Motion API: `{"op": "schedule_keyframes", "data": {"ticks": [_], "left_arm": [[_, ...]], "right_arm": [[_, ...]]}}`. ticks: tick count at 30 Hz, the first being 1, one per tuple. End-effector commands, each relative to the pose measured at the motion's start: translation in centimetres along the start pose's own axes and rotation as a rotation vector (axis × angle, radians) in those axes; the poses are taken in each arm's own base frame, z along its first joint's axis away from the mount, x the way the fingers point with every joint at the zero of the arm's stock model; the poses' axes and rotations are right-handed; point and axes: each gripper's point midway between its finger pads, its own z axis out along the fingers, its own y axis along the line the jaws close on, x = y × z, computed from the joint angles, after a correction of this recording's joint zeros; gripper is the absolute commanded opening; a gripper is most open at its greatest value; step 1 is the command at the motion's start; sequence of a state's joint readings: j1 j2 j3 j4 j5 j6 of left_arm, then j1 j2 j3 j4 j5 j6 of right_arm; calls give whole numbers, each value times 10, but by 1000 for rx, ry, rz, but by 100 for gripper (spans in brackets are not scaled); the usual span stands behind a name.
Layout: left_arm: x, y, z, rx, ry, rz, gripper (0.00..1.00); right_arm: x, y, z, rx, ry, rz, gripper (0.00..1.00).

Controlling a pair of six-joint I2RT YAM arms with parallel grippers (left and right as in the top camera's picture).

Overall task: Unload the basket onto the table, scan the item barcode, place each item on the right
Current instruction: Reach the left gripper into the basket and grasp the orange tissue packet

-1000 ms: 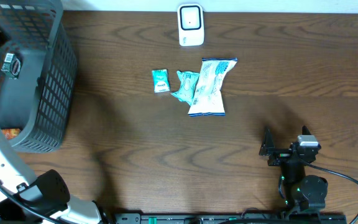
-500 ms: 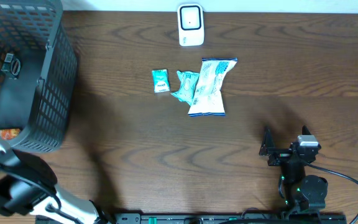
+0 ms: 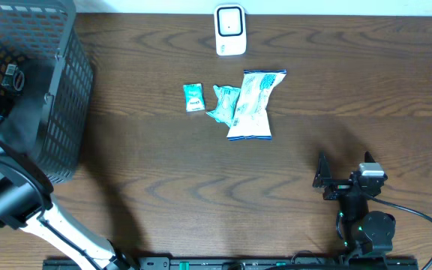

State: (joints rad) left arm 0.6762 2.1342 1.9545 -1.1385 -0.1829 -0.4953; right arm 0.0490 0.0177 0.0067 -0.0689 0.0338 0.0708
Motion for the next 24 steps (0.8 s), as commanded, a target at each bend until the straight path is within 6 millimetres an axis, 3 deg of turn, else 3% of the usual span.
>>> {"op": "schedule_keyframes", "data": {"ticks": [1,9,21,23,24], "left_arm": [[8,10,18,-52,52,-152,91],[18,23,30,-90,91,-215,91],[36,45,78,-124,131,-257,91],[39,46,83,-125,132,-256,86],[40,46,86,-125,132,-255,75]], "right_arm": [[1,-2,0,10,2,-8,99],[1,-2,0,10,2,-8,99],[1,-2,0,10,2,-8,99],[1,-2,0,10,2,-8,99],[1,-2,0,10,2,-8,99]]}}
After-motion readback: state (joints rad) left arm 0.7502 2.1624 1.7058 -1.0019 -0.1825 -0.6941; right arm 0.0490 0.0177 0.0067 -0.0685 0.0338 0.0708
